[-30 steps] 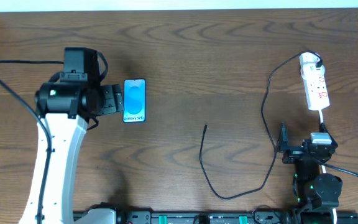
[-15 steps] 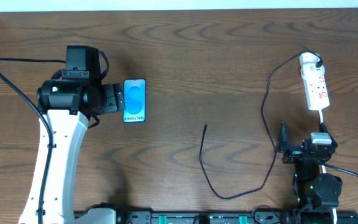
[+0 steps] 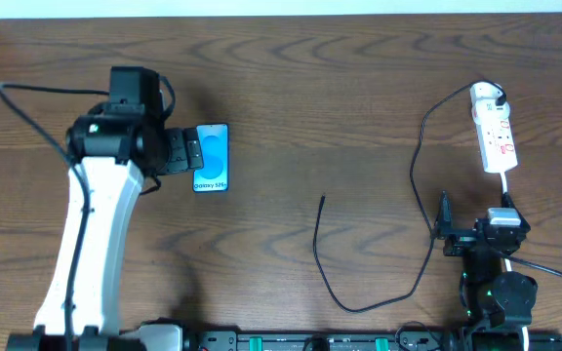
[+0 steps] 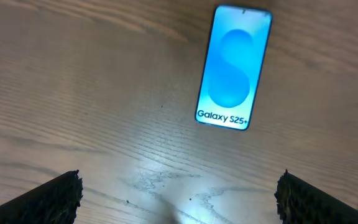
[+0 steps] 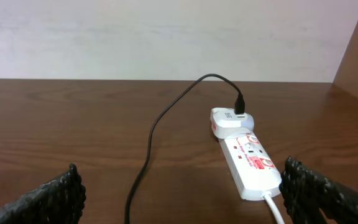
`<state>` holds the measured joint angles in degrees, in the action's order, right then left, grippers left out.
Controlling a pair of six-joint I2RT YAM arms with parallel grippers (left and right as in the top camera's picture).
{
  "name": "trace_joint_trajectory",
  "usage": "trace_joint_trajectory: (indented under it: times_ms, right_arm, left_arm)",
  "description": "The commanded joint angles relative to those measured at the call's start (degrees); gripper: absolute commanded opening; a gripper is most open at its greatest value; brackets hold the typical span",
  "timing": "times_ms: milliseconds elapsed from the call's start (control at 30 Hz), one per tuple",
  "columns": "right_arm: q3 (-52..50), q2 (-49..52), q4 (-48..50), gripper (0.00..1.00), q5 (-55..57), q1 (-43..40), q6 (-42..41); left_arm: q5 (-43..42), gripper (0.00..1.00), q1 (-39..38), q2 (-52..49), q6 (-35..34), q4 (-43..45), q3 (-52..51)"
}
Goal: Plug charger to phone and switch on socket
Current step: 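Lower the left gripper onto the phone's top edge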
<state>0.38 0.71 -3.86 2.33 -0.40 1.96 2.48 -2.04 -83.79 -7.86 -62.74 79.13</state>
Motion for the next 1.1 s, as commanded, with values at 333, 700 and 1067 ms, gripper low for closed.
trace_joint_trajectory:
  times_ms: [333,700,1067]
  right_arm:
    - [-0.1,-0.4,-0.2,0.99,0.1,0.4,0.5]
    - [-0.1,-0.4,-0.2,0.99,0.1,0.4,0.5]
    - [-0.1,-0.4,-0.2,0.99,0.1,0.4,0.5]
  left_arm:
    - [-5.1,0.99,-0.2,-10.8,-1.3,3.3,1.0]
    - [-9.6,0.99,-0.2,-11.1,3.6,5.0,0.9]
    - [-9.4,0.98,-0.2,-18.7,3.5,8.9,1.0]
